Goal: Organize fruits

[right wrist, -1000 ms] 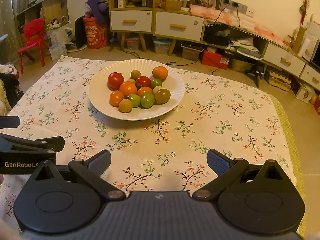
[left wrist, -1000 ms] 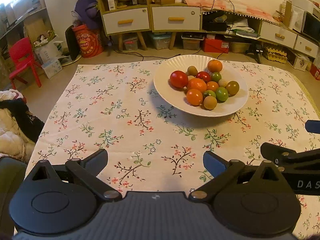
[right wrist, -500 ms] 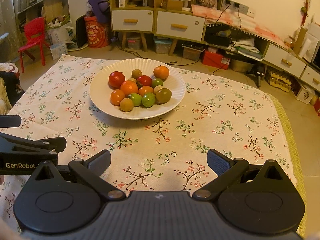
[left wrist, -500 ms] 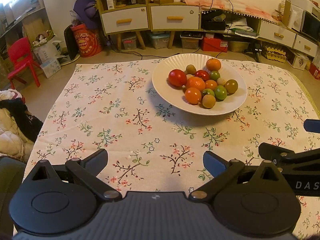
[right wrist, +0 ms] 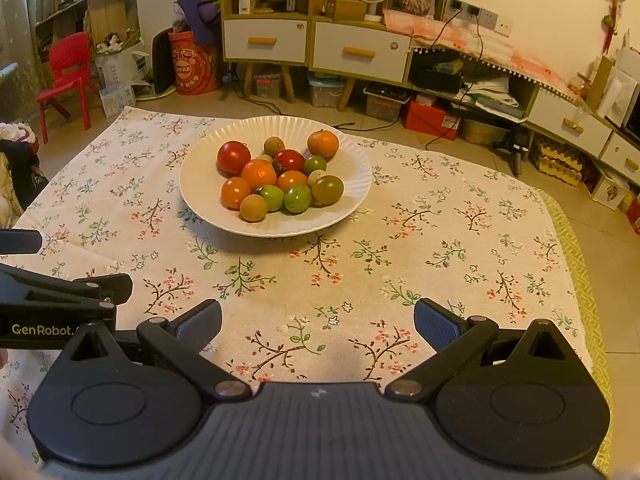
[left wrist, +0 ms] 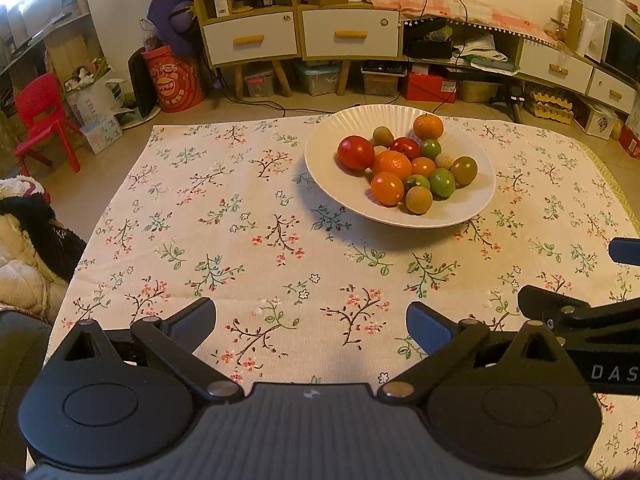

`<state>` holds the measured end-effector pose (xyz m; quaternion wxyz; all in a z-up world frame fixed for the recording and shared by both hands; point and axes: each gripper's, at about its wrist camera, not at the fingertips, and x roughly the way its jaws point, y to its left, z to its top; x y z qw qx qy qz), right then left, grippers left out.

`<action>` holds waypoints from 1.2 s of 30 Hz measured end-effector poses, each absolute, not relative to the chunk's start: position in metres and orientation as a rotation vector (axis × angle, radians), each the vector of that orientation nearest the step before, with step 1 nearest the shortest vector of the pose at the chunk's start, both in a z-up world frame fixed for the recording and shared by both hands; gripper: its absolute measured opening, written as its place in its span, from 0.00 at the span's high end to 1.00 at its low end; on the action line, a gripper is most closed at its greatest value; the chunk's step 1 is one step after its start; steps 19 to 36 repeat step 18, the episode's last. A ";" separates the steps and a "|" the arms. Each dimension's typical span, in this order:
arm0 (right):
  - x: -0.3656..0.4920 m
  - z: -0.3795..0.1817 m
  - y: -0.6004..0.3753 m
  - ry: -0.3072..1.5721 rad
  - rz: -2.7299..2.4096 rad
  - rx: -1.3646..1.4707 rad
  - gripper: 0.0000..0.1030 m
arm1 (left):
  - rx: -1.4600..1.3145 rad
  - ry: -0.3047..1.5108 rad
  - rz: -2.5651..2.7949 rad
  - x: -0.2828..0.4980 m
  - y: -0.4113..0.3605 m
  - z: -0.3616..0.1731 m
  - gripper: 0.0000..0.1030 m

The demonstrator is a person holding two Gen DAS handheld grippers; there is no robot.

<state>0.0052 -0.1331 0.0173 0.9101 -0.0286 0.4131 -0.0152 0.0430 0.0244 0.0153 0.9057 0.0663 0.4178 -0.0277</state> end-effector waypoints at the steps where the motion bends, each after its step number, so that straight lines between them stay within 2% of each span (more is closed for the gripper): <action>1: 0.005 0.017 -0.133 0.852 -0.031 -0.060 0.00 | 0.137 0.863 -0.057 0.043 0.024 0.015 0.04; 36: 0.004 0.016 -0.131 0.855 -0.021 -0.078 0.00 | 0.131 0.877 -0.068 0.039 0.030 0.008 0.04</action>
